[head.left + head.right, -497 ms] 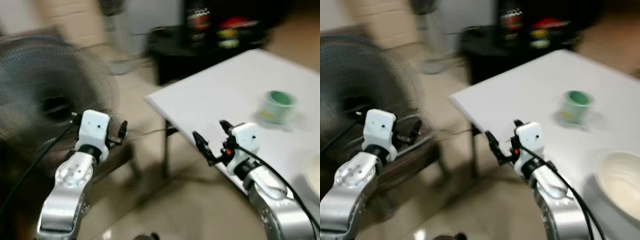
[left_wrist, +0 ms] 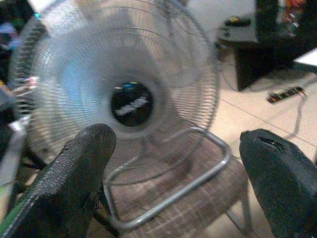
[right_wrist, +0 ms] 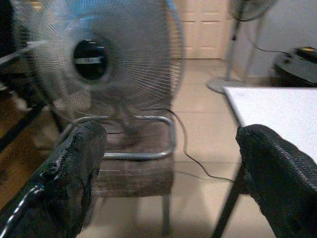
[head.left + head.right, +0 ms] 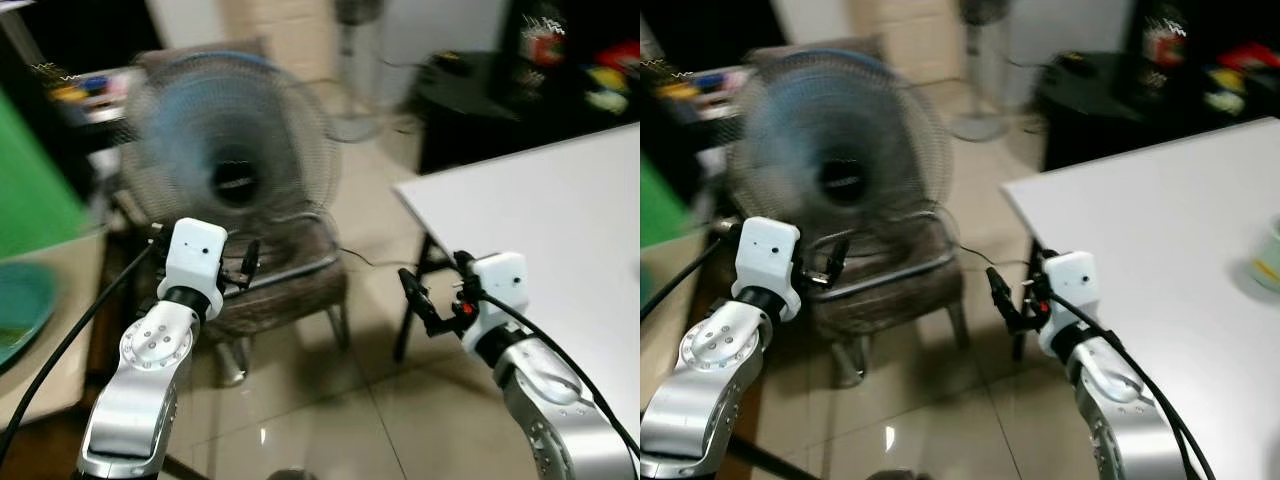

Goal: Setting the table

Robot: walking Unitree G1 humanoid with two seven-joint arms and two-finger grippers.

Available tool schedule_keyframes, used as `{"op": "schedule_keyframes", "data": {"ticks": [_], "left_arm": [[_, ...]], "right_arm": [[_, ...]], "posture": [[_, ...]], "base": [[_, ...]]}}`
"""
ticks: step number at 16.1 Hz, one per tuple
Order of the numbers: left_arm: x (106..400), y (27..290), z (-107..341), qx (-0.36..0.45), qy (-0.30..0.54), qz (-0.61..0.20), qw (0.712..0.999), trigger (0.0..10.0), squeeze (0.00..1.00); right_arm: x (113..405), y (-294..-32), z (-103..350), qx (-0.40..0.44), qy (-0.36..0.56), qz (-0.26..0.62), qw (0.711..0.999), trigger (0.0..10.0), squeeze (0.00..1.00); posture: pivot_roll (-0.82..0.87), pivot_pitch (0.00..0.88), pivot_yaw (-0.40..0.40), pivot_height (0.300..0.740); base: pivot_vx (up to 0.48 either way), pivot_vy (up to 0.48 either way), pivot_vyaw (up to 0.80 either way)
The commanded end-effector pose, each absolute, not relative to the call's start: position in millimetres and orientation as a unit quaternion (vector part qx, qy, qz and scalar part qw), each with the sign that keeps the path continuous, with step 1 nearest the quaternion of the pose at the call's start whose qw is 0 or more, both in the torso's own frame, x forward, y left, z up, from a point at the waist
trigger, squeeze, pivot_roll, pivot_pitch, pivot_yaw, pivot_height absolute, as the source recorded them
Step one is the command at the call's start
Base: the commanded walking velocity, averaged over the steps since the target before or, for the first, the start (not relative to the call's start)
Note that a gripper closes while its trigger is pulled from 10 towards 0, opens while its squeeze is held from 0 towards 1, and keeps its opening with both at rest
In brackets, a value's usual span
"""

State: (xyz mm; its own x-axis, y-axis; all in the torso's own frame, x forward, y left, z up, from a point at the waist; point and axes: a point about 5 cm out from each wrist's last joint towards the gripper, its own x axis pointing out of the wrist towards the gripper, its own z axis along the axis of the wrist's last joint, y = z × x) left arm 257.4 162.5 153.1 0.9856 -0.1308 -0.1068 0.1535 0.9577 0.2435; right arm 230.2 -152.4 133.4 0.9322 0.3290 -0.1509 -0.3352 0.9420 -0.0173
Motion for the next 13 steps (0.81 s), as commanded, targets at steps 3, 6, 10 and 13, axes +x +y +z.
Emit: {"op": "schedule_keyframes", "data": {"ticks": [3,6,10,13], "left_arm": [[252,169,154,0.141,0.046,-0.056,0.987,10.0,0.00],[251,174,153,0.140,0.047,-0.045,0.988,10.0,0.00],[253,169,153,0.137,0.038,-0.059,0.988,10.0,0.00],[257,162,160,0.129,0.026,-0.077,0.988,10.0,0.00]], "right_arm": [[233,-142,135,0.003,0.070,0.204,0.976,10.0,1.00],[237,-143,136,0.017,0.066,0.189,0.980,10.0,1.00],[230,-146,137,0.004,0.065,0.193,0.979,10.0,1.00],[235,-146,139,0.003,0.062,0.201,0.978,10.0,1.00]], "posture": [[0.11,0.000,0.058,0.740],[0.10,0.000,0.067,0.740],[0.07,0.000,0.093,0.740],[0.08,0.000,0.094,0.740]], "base": [[0.000,0.000,0.80],[0.000,0.000,0.80],[0.000,0.000,0.80],[0.000,0.000,0.80]]}}
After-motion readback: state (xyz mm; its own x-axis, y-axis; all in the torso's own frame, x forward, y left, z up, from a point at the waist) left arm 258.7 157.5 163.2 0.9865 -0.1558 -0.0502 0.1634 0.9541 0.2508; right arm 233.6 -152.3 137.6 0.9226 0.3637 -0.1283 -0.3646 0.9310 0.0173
